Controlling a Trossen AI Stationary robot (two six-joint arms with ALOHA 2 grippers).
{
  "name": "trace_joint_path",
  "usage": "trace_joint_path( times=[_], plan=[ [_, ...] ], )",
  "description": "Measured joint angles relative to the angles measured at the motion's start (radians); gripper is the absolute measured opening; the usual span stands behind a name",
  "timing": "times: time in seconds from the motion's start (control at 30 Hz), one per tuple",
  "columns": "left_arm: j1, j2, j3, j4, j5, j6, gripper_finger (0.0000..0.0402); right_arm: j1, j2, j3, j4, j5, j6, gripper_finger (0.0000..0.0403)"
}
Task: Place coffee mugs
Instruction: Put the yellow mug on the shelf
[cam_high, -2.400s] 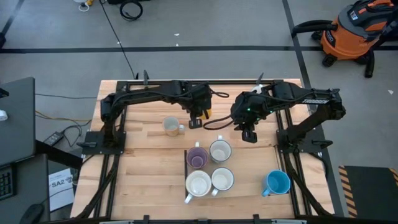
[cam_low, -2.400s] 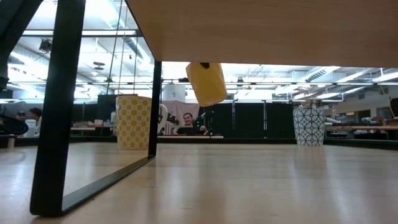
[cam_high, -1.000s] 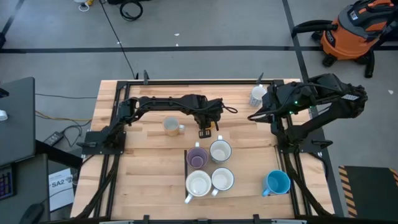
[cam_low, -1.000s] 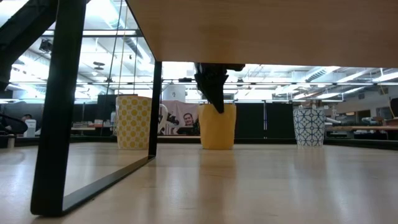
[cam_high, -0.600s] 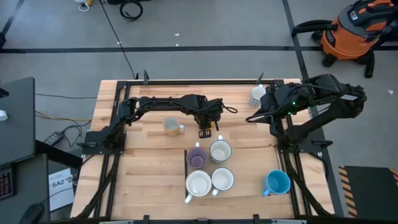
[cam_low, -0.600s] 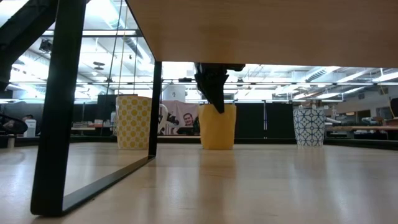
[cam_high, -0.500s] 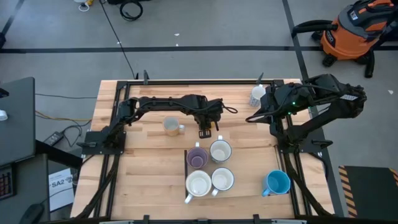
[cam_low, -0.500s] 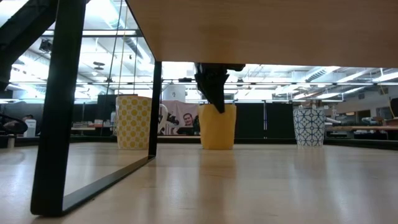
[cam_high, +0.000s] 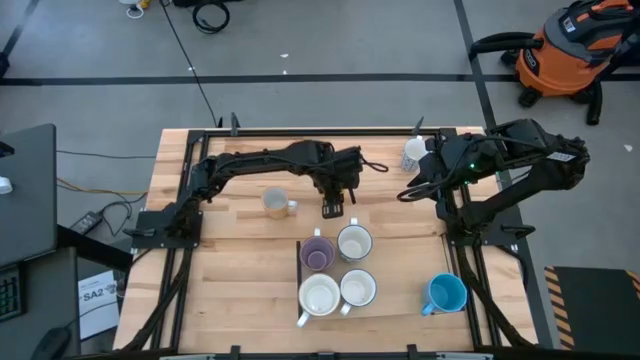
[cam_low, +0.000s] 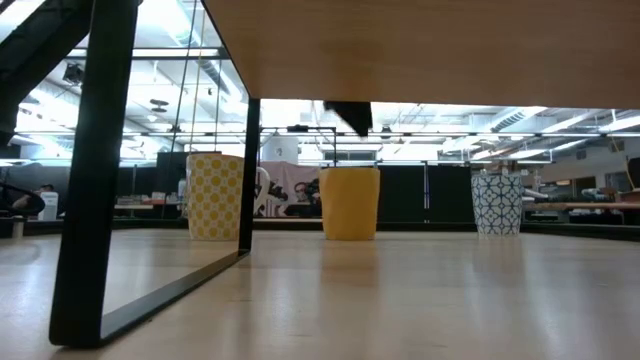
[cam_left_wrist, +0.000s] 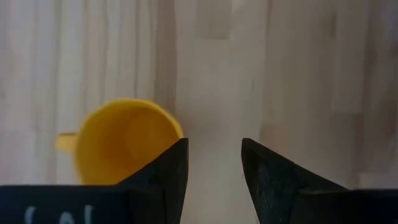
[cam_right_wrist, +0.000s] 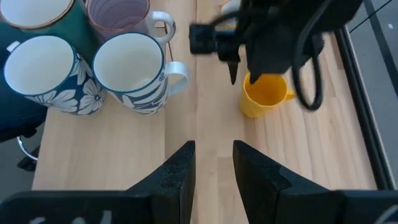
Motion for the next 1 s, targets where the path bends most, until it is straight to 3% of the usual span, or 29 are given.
trace_joint_path(
  times=[0.23,0.5,0.6,0.7,0.87,1.0],
  plan=[
    [0.001,-0.019,0.222,-0.199,0.014,0.108,0.0156,-0.015,0.0,0.0,0.02,0.004,-0.032,0.0113],
    [0.023,-0.221,0.098,-0.277,0.042,0.109,0.0156,-0.028,0.015,0.0,0.075,0.002,-0.048,0.0113],
    [0.024,-0.324,-0.025,-0.268,0.045,0.109,0.0156,-0.028,0.045,0.0,0.101,-0.001,-0.058,0.0113],
    [0.024,-0.453,-0.226,-0.192,0.06,0.108,0.0156,-0.028,0.089,0.0,0.138,-0.001,-0.066,0.0113],
    [0.024,-0.681,-0.597,0.042,0.087,0.108,0.0156,-0.041,0.162,0.0,0.202,0.008,-0.146,0.0113],
    [0.03,-0.811,-0.812,0.172,0.086,0.113,0.0156,-0.094,0.221,0.0,0.241,-0.001,-0.196,0.0113]
  ],
)
